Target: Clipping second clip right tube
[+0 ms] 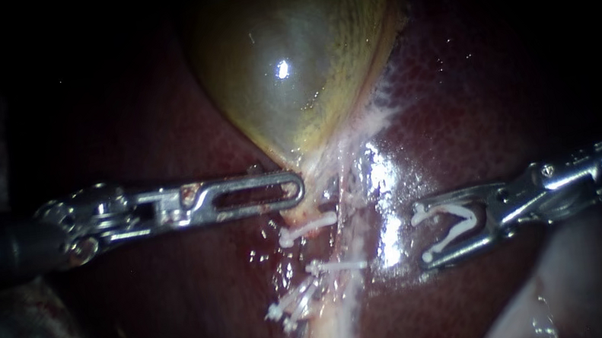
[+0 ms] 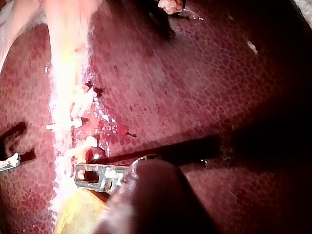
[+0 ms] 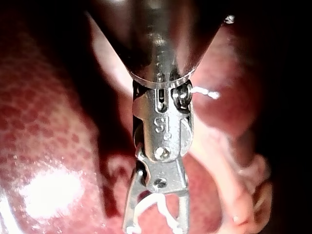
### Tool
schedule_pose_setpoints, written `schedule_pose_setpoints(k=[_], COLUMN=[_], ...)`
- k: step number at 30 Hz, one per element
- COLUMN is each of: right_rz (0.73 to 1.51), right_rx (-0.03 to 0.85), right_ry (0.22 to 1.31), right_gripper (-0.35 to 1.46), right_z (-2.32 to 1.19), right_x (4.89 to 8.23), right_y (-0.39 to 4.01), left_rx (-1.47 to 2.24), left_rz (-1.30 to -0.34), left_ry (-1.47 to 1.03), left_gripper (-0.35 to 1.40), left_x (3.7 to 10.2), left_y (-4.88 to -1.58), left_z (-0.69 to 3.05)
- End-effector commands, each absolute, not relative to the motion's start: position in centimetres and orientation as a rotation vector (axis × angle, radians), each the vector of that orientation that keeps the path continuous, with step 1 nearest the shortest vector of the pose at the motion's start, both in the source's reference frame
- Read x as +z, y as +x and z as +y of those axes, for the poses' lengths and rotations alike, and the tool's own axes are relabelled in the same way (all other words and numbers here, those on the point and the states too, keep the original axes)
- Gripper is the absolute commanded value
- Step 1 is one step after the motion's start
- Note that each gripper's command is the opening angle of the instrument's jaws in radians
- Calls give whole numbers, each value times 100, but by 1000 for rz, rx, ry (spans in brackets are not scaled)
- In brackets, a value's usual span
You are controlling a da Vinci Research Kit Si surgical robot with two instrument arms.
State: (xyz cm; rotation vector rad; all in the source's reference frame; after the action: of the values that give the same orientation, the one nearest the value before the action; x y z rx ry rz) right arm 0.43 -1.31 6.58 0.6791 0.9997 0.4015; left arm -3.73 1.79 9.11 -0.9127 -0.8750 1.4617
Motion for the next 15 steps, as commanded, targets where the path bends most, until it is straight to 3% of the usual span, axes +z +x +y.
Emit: schedule_pose_setpoints(k=[1,15], right_rz=[1000,999], right_rx=[402,406], right_ry=[679,675], right_gripper=[60,60], right_z=[-131,-134], right_x=[658,658], right_y=[43,54], left_rx=[1462,1462], left_rz=[-875,-878], left_ry=[-913,-912], left_gripper=[-35,-35], left_x=[911,903], left_y=[-373,-368], left_z=[179,175])
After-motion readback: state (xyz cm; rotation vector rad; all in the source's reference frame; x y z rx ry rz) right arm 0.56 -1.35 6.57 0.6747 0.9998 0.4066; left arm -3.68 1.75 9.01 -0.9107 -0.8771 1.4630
